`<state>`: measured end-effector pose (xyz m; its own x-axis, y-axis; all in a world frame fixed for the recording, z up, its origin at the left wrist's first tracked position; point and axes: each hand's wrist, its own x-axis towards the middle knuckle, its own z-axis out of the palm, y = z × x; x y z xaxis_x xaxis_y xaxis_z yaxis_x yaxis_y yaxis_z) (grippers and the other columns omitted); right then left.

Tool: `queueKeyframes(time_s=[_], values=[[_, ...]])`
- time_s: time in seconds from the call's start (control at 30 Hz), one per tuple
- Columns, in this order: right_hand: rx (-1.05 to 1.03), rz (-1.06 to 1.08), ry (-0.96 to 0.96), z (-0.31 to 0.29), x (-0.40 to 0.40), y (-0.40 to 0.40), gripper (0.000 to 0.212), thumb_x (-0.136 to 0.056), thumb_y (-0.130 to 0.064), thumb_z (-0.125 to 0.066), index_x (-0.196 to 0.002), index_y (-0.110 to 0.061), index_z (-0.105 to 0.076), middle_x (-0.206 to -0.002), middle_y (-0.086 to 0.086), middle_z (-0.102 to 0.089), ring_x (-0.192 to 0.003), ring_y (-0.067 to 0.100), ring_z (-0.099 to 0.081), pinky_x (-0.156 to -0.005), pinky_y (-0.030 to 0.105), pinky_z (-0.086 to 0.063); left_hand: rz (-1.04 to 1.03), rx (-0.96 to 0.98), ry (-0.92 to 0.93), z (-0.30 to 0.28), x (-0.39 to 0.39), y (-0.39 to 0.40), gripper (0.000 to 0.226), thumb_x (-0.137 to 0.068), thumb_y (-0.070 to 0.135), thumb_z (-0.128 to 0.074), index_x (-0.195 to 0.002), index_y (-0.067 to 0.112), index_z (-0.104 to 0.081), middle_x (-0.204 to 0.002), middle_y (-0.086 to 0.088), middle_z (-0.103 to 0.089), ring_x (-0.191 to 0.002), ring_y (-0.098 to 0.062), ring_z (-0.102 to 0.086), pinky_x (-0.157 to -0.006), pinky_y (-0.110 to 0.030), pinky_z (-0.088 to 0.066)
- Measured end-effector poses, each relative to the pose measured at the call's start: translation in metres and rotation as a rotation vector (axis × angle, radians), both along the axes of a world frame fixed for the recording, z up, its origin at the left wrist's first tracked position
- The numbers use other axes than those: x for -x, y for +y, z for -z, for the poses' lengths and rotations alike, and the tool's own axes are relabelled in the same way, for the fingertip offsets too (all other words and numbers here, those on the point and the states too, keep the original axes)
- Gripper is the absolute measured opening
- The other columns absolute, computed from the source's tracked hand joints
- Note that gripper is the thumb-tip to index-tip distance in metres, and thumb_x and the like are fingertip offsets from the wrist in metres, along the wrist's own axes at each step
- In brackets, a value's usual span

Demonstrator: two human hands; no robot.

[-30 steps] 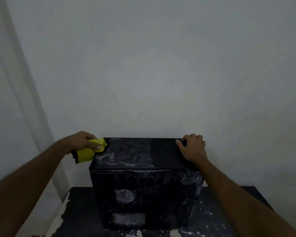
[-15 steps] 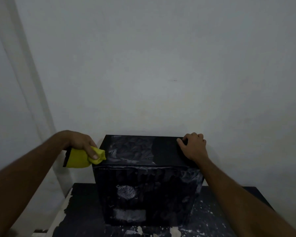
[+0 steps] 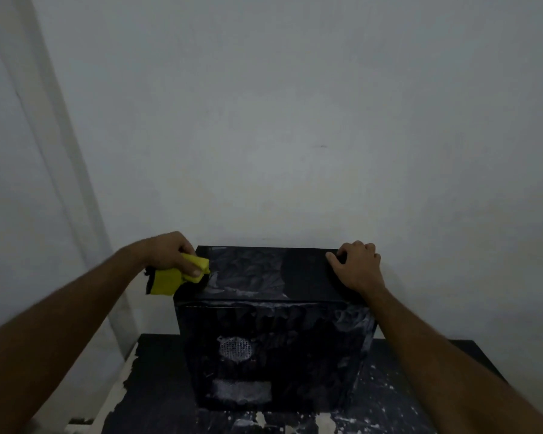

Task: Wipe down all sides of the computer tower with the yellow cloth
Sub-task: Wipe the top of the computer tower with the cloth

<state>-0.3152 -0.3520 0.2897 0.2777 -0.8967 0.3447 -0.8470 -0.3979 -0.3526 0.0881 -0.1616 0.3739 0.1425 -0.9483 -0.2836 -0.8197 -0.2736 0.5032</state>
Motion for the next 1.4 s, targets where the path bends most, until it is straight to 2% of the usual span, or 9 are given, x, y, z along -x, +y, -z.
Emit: queueKeyframes(time_s=[0.13, 0.2, 0.3, 0.4, 0.57, 0.77, 0.97, 1.2, 1.4], values=[[-0.001, -0.001, 0.001, 0.000, 0.001, 0.000, 0.045, -0.097, -0.061, -0.051, -0.100, -0.019, -0.067, -0.105, 0.006, -0.059, -0.111, 0.030, -0.044, -0.095, 0.046, -0.039, 0.060, -0.256, -0.086, -0.009, 0.011, 0.004, 0.032, -0.059, 0.047, -0.095, -0.084, 0.030, -0.084, -0.089, 0.008, -0.079, -0.086, -0.016, -0.075, -0.076, -0.030, -0.061], [-0.007, -0.003, 0.006, 0.000, 0.001, 0.000, 0.044, -0.097, -0.062, -0.050, -0.099, -0.020, -0.066, -0.104, 0.006, -0.058, -0.112, 0.031, -0.044, -0.096, 0.046, -0.039, 0.108, -0.315, -0.157, -0.014, 0.014, 0.002, 0.024, -0.063, 0.045, -0.095, -0.082, 0.034, -0.083, -0.089, 0.012, -0.079, -0.087, -0.014, -0.074, -0.077, -0.030, -0.061], [-0.011, -0.004, 0.005, 0.000, 0.000, -0.001, 0.044, -0.096, -0.062, -0.050, -0.099, -0.021, -0.066, -0.104, 0.005, -0.058, -0.111, 0.030, -0.044, -0.095, 0.046, -0.039, 0.093, -0.133, -0.203, -0.009, 0.012, -0.005, 0.022, -0.064, 0.049, -0.094, -0.075, 0.036, -0.081, -0.083, 0.012, -0.077, -0.081, -0.011, -0.072, -0.073, -0.030, -0.059], [-0.005, -0.006, 0.005, -0.001, 0.000, 0.000, 0.044, -0.096, -0.062, -0.050, -0.099, -0.021, -0.066, -0.104, 0.005, -0.058, -0.111, 0.029, -0.044, -0.095, 0.045, -0.039, 0.011, 0.067, -0.135, 0.005, 0.005, -0.009, 0.041, -0.052, 0.063, -0.093, -0.072, 0.030, -0.079, -0.078, 0.004, -0.076, -0.074, -0.015, -0.070, -0.069, -0.034, -0.055], [0.006, -0.012, 0.004, 0.001, 0.000, -0.002, 0.045, -0.096, -0.062, -0.050, -0.099, -0.021, -0.067, -0.104, 0.005, -0.059, -0.110, 0.029, -0.044, -0.095, 0.045, -0.039, 0.128, -0.324, -0.099, -0.007, 0.019, 0.000, 0.030, -0.066, 0.042, -0.095, -0.090, 0.029, -0.084, -0.093, 0.009, -0.079, -0.088, -0.014, -0.074, -0.075, -0.029, -0.059], [0.012, -0.018, 0.007, 0.001, 0.000, 0.000, 0.044, -0.097, -0.061, -0.050, -0.098, -0.020, -0.066, -0.103, 0.005, -0.058, -0.110, 0.030, -0.044, -0.094, 0.045, -0.039, -0.008, 0.114, -0.113, 0.008, 0.012, -0.011, 0.024, -0.069, 0.044, -0.093, -0.079, 0.026, -0.081, -0.080, 0.003, -0.077, -0.079, -0.019, -0.072, -0.071, -0.035, -0.056], [0.009, -0.011, 0.021, 0.000, 0.000, 0.000, 0.047, -0.097, -0.062, -0.049, -0.102, -0.019, -0.067, -0.105, 0.006, -0.058, -0.112, 0.031, -0.045, -0.095, 0.046, -0.039, 0.086, -0.243, -0.131, -0.007, 0.024, -0.009, 0.028, -0.064, 0.046, -0.095, -0.084, 0.031, -0.083, -0.088, 0.011, -0.079, -0.081, -0.009, -0.073, -0.066, -0.023, -0.055], [0.015, -0.010, 0.011, 0.000, -0.001, 0.001, 0.046, -0.096, -0.062, -0.050, -0.101, -0.020, -0.067, -0.105, 0.006, -0.058, -0.110, 0.030, -0.045, -0.094, 0.046, -0.039, -0.124, 0.171, -0.186, 0.016, 0.002, -0.022, 0.029, -0.071, 0.046, -0.092, -0.077, 0.021, -0.079, -0.082, -0.002, -0.075, -0.075, -0.016, -0.068, -0.064, -0.030, -0.051], [0.007, -0.014, 0.015, 0.001, -0.001, -0.001, 0.046, -0.097, -0.062, -0.050, -0.103, -0.019, -0.067, -0.107, 0.006, -0.058, -0.112, 0.030, -0.044, -0.096, 0.046, -0.040, -0.001, -0.216, -0.073, -0.002, 0.007, -0.017, 0.031, -0.065, 0.042, -0.095, -0.088, 0.025, -0.084, -0.090, 0.005, -0.080, -0.085, -0.017, -0.075, -0.070, -0.028, -0.059]])
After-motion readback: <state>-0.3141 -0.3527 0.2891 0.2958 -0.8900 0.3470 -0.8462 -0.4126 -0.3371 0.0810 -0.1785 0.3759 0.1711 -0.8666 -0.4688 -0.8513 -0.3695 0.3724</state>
